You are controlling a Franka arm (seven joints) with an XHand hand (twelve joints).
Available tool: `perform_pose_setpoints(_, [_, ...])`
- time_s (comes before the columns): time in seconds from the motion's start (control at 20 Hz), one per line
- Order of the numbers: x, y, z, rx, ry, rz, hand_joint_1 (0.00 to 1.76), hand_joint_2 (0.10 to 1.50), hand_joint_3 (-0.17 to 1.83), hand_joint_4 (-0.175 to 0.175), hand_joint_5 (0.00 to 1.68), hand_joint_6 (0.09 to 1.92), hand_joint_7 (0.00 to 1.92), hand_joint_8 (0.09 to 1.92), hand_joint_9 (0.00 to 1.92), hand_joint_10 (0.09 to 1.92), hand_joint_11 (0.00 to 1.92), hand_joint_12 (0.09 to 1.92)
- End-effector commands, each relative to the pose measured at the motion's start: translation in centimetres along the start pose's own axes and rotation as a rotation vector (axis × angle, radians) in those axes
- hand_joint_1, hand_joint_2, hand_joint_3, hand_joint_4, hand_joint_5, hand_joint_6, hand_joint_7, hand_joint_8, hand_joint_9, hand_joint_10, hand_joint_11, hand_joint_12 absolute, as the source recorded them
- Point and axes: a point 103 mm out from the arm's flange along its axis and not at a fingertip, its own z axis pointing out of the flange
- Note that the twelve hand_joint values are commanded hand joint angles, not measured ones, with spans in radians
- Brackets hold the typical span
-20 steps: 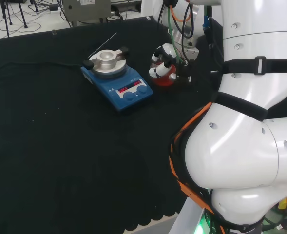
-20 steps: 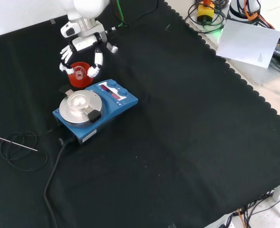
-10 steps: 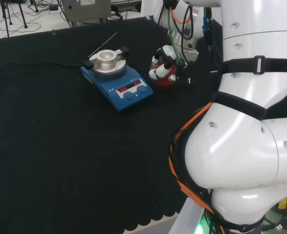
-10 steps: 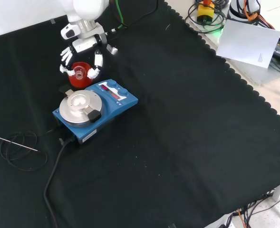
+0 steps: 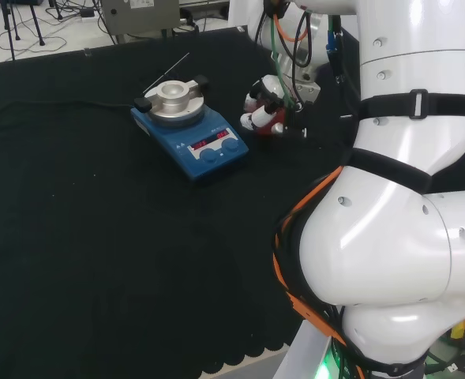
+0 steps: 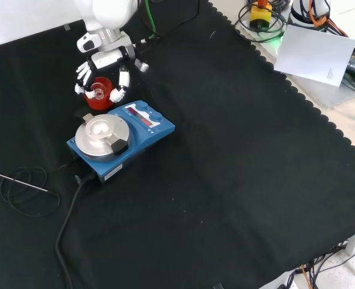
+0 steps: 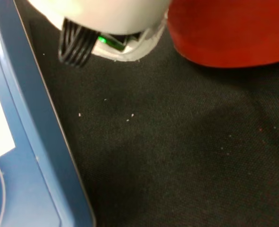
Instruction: Pick up the round-bottom flask.
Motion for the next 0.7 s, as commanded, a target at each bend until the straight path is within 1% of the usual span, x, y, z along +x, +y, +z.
perform_pose_setpoints(0.05, [0.23, 0.06, 0.07, -0.020, 0.011, -0.008, 1.05, 0.53, 0.73, -0.035, 0.77, 0.77, 0.39, 0.65, 0.57, 0.67, 0.23, 1.33])
perform_pose_setpoints(0.35, [-0.04, -0.18, -0.16, -0.036, 0.013, -0.001, 1.04, 0.57, 0.72, -0.045, 0.87, 0.74, 0.43, 0.65, 0.61, 0.66, 0.27, 1.33])
perform_pose_setpoints(0.55, [-0.18, -0.34, -0.30, -0.040, 0.009, -0.001, 1.05, 0.57, 0.72, -0.048, 0.88, 0.73, 0.44, 0.65, 0.62, 0.65, 0.28, 1.33])
perform_pose_setpoints(0.7, [-0.59, -0.59, -0.45, -0.038, 0.008, -0.001, 1.06, 0.57, 0.72, -0.053, 0.85, 0.74, 0.44, 0.64, 0.62, 0.65, 0.28, 1.32])
